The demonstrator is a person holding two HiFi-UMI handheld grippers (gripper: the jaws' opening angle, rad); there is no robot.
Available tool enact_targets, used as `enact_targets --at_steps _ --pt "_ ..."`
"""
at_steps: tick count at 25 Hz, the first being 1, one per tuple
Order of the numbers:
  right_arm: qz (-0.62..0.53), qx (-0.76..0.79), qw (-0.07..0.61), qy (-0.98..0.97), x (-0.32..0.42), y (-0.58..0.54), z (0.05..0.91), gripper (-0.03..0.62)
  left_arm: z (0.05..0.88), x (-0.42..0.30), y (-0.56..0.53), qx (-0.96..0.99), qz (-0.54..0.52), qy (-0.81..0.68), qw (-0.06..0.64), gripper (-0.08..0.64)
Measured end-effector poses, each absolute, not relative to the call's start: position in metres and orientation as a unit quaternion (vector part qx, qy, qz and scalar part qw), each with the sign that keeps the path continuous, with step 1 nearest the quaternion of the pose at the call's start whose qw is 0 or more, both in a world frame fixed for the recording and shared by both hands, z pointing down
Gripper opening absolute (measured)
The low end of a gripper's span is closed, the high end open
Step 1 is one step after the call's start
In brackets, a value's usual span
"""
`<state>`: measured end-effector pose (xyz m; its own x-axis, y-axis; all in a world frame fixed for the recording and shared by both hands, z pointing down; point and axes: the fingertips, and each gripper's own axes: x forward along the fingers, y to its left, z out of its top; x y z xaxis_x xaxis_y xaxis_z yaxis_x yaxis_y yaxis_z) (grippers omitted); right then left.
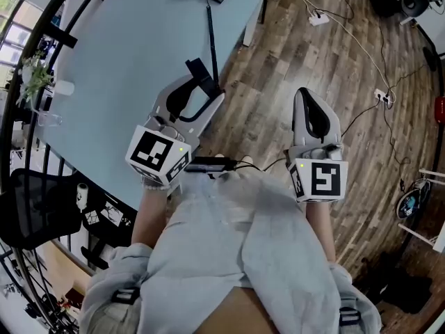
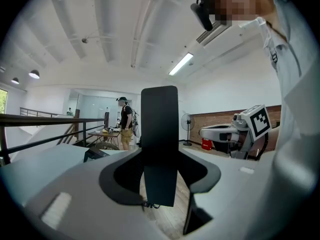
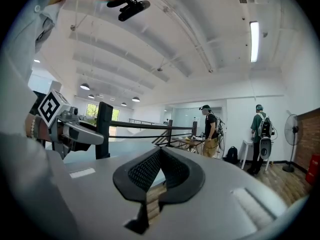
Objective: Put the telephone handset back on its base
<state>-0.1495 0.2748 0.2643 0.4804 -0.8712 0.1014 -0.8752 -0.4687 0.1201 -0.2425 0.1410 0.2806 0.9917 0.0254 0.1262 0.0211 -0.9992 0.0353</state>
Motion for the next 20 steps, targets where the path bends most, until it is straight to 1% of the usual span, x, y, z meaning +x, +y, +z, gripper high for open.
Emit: enact_targets --at_steps 3,20 --pt "0.014 0.855 0.071 -0.513 -0.142 0.278 0.265 0.006 0.281 -0.238 0.146 0.998 0.064 0.003 0.016 0.212" --pt "-0.007 0.838 0.085 -0.539 -0.119 0.315 0.267 0.006 0.277 -0.222 0.176 0.997 0.051 -0.054 0.012 0.212"
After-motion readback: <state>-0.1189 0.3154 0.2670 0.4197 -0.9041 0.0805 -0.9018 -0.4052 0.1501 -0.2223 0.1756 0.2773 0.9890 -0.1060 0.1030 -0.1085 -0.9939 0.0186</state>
